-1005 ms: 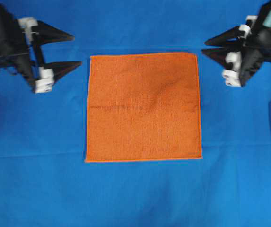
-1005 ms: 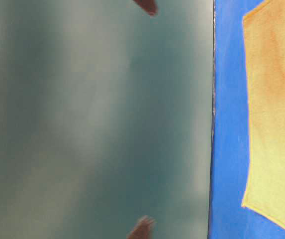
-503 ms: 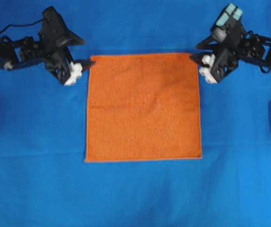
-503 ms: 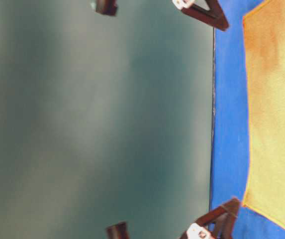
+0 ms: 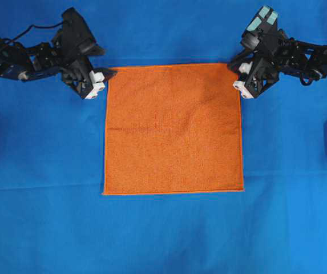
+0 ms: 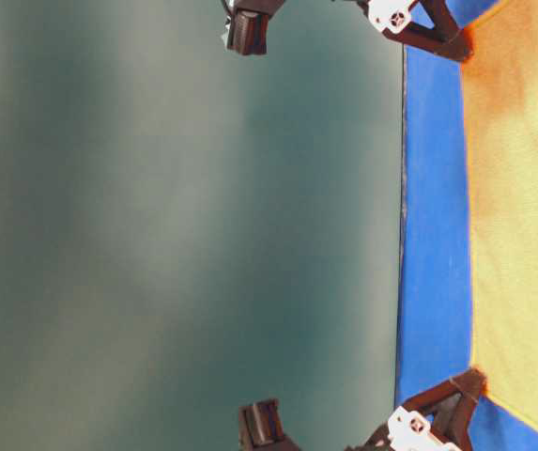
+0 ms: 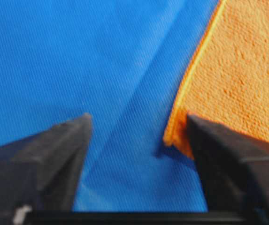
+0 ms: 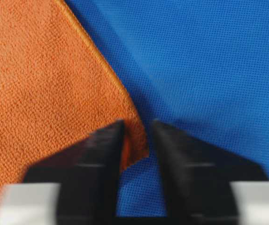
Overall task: Fold the orange towel.
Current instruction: 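Grasp the far corners with both grippers and lift, then fold the far edge toward the near edge with both grippers, release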
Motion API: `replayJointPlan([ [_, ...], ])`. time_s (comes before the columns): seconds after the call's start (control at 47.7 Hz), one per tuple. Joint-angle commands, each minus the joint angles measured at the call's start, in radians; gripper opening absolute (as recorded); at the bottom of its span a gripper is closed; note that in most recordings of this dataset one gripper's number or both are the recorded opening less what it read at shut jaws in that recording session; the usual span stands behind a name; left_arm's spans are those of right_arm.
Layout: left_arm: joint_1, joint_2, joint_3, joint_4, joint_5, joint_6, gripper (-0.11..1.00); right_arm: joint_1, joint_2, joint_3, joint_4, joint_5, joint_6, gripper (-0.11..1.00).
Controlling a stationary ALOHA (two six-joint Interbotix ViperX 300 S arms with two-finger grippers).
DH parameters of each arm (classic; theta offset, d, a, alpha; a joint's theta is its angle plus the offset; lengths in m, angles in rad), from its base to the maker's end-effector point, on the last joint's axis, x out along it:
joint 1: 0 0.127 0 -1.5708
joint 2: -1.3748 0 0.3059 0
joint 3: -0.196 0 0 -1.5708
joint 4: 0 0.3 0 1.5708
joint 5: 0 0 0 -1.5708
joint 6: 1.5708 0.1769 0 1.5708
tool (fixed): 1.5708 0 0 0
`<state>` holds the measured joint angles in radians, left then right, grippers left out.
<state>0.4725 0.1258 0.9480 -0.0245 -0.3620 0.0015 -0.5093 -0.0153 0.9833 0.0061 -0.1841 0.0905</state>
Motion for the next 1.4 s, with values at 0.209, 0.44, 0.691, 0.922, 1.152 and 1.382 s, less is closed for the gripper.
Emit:
replayJointPlan([
  [0.209,-0.061,-0.006,-0.032,0.000,0.031,0.015,0.05,0.015,-0.011,-0.005,-0.003,0.012,-0.003,0.01],
  [0.44,-0.058,-0.058,-0.037,0.000,0.083,0.017,0.01,0.015,-0.014,-0.012,-0.003,0.012,-0.002,0.01],
  [0.691,-0.058,-0.167,-0.048,0.002,0.129,0.060,0.01,0.015,-0.100,0.002,-0.002,0.028,0.009,0.01],
  [0.922,-0.114,-0.268,-0.028,0.002,0.233,0.048,0.01,0.052,-0.229,0.031,0.005,0.089,0.014,0.01],
  [1.152,-0.265,-0.365,-0.011,-0.002,0.318,0.023,0.01,0.176,-0.341,0.071,0.017,0.120,0.058,0.01],
  [1.382,-0.426,-0.377,0.000,-0.002,0.377,-0.092,0.01,0.359,-0.397,0.112,0.018,0.123,0.172,0.01],
])
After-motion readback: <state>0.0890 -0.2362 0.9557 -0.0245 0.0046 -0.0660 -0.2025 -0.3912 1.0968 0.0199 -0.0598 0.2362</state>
